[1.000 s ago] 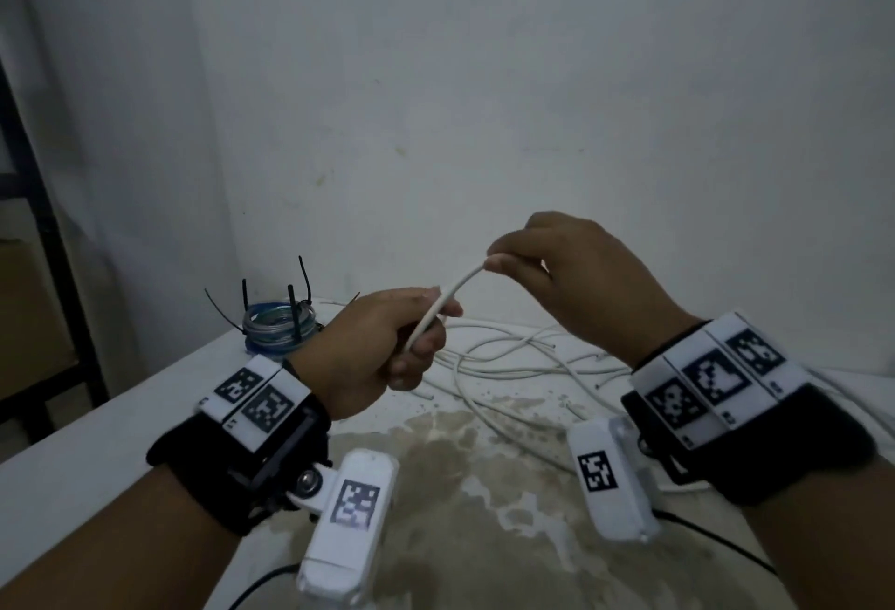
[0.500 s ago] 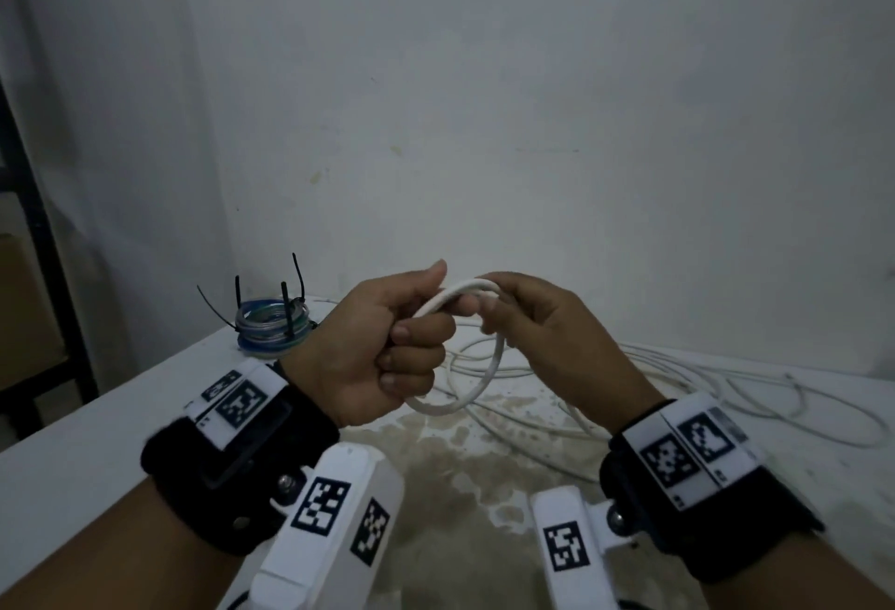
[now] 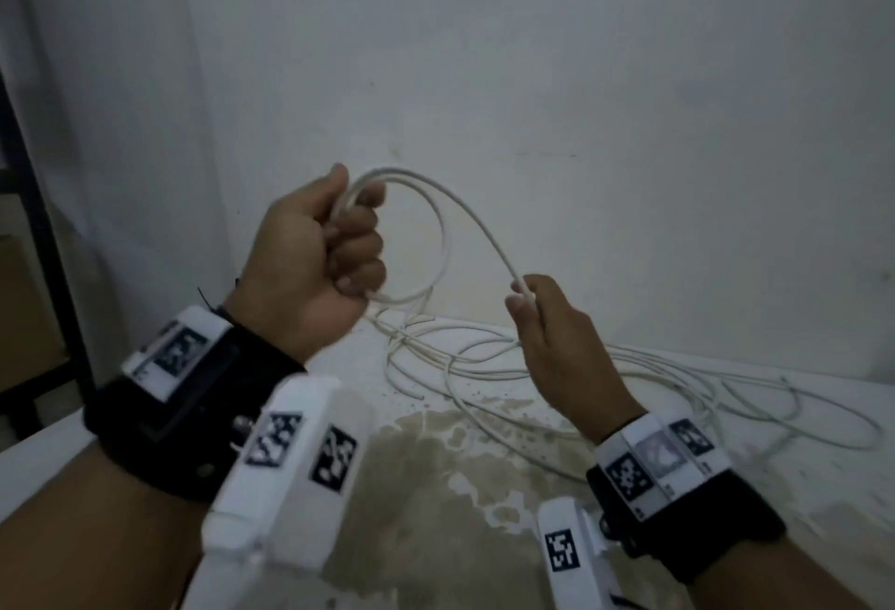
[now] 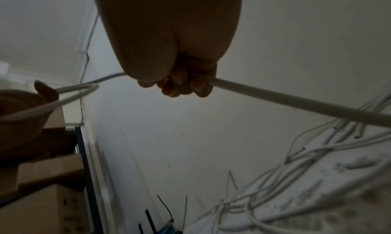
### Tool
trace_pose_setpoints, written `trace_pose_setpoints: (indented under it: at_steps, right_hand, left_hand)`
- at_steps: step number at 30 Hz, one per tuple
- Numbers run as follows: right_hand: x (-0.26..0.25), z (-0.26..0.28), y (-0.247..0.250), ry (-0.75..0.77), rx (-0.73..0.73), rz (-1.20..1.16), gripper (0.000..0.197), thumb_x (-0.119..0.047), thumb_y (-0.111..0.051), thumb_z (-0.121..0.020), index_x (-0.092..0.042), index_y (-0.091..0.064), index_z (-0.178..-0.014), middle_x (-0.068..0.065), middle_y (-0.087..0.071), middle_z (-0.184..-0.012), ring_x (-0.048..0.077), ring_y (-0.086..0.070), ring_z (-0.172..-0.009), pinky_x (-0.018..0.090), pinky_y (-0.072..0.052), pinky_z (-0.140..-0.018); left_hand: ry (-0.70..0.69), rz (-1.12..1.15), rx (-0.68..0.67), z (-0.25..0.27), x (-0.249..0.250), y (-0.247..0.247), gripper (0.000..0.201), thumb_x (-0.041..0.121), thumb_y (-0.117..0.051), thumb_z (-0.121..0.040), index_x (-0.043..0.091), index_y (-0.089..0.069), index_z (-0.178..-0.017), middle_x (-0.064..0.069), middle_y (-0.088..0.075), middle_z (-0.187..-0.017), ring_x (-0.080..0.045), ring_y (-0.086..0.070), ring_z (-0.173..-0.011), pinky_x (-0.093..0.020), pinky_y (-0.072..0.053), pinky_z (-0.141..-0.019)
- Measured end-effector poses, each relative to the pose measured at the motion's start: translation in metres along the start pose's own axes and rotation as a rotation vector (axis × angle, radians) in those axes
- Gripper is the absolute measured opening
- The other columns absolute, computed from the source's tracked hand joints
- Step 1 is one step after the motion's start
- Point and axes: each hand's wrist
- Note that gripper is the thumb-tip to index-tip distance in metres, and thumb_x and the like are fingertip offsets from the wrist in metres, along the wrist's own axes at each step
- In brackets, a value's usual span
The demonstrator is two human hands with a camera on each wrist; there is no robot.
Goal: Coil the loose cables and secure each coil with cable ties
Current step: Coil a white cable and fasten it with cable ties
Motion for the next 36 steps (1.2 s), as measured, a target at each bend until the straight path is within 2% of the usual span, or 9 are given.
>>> trace_pose_setpoints:
  at_steps: [3, 6, 9, 12, 15, 22, 27, 32, 36]
  right_hand:
    - [0.011, 0.016, -0.008, -0.066, -0.04, 0.116, 0.026, -0.033, -0.035, -0.1, -0.018, -0.041, -0.121, -0.012, -0.046, -0.069, 0.003, -0.044, -0.055, 0.017, -0.028, -0.048]
    - [0.013, 0.022, -0.01, 0.05, 0.011, 0.322, 0.027, -0.029, -0.039, -0.1, -0.017, -0.05, -0.122, -0.004, -0.052, -0.083, 0.015, -0.052, -0.065, 0.027, -0.039, -0.053]
    - [0.005, 0.018, -0.008, 0.2, 0.04, 0.532, 0.014, -0.016, -0.061, -0.091, -0.013, -0.062, -0.104, -0.002, -0.047, -0.067, 0.014, -0.035, -0.042, 0.016, -0.016, -0.037]
    - [-0.009, 0.014, -0.002, 0.23, 0.01, 0.669, 0.014, -0.01, -0.074, -0.077, -0.013, -0.066, -0.088, -0.002, -0.046, -0.053, 0.013, -0.023, -0.037, 0.016, -0.005, -0.039]
    - [-0.021, 0.019, 0.003, 0.217, -0.065, 0.785, 0.027, -0.006, -0.079, -0.065, -0.013, -0.063, -0.085, -0.003, -0.043, -0.046, 0.013, -0.017, -0.036, 0.018, 0.002, -0.04]
    - [-0.039, 0.03, 0.004, 0.34, -0.266, 0.929, 0.029, -0.01, -0.082, -0.054, -0.021, -0.057, -0.063, -0.004, -0.044, -0.049, 0.014, -0.037, -0.033, 0.019, 0.005, -0.047]
    - [-0.054, 0.033, 0.015, 0.322, -0.124, 0.895, 0.021, 0.0, -0.057, -0.048, -0.019, -0.048, -0.049, -0.002, -0.041, -0.044, 0.016, -0.038, -0.029, 0.018, 0.007, -0.052]
    - [-0.034, 0.029, 0.025, 0.16, -0.061, 0.887, 0.037, 0.007, -0.077, -0.038, -0.015, -0.048, -0.045, 0.001, -0.04, -0.038, 0.019, -0.035, -0.025, 0.014, 0.005, -0.055]
    - [-0.032, 0.036, 0.014, 0.271, -0.188, 0.905, 0.046, 0.0, -0.078, -0.027, -0.023, -0.04, -0.038, 0.0, -0.039, -0.034, 0.016, -0.036, -0.024, 0.015, 0.007, -0.053]
  left_hand:
    - [-0.094, 0.087, 0.113, -0.007, 0.023, 0.008, 0.038, 0.034, -0.034, -0.098, 0.013, -0.052, -0.073, 0.006, -0.023, -0.041, -0.007, -0.022, -0.032, -0.014, -0.019, -0.033]
    - [-0.14, 0.033, 0.214, -0.012, 0.028, 0.013, 0.042, 0.036, -0.032, -0.101, 0.014, -0.053, -0.072, 0.008, -0.026, -0.041, -0.004, -0.029, -0.038, -0.014, -0.028, -0.039]
    - [-0.179, -0.123, 0.222, -0.015, 0.017, 0.014, 0.041, 0.041, -0.03, -0.102, 0.016, -0.053, -0.079, 0.009, -0.032, -0.043, -0.003, -0.03, -0.037, -0.014, -0.025, -0.037]
    - [-0.157, -0.205, 0.196, -0.016, 0.005, 0.018, 0.039, 0.044, -0.032, -0.101, 0.018, -0.055, -0.084, 0.01, -0.034, -0.045, -0.003, -0.027, -0.037, -0.015, -0.025, -0.037]
    - [-0.101, -0.206, 0.187, -0.016, 0.002, 0.023, 0.04, 0.042, -0.032, -0.101, 0.016, -0.055, -0.082, 0.01, -0.028, -0.042, -0.004, -0.021, -0.033, -0.016, -0.019, -0.034]
    - [-0.018, -0.178, 0.136, -0.013, -0.005, 0.02, 0.031, 0.03, -0.035, -0.1, 0.015, -0.049, -0.076, 0.009, -0.027, -0.045, -0.004, -0.021, -0.032, -0.017, -0.017, -0.035]
    - [-0.014, -0.476, 0.201, -0.011, -0.012, 0.02, 0.033, 0.027, -0.037, -0.101, 0.018, -0.043, -0.07, 0.01, -0.027, -0.042, -0.005, -0.018, -0.034, -0.016, -0.012, -0.037]
    - [-0.015, -0.588, 0.239, -0.011, -0.008, 0.026, 0.031, 0.026, -0.039, -0.101, 0.016, -0.047, -0.073, 0.011, -0.03, -0.041, -0.005, -0.018, -0.033, -0.014, -0.013, -0.036]
    - [-0.02, -0.601, 0.247, -0.012, -0.015, 0.021, 0.033, 0.027, -0.033, -0.102, 0.011, -0.05, -0.079, 0.011, -0.031, -0.041, -0.004, -0.019, -0.033, -0.015, -0.013, -0.037]
Point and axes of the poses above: each hand's wrist, its own z-axis away from the middle knuckle, its own y-axis out of the back of the hand, x = y × z
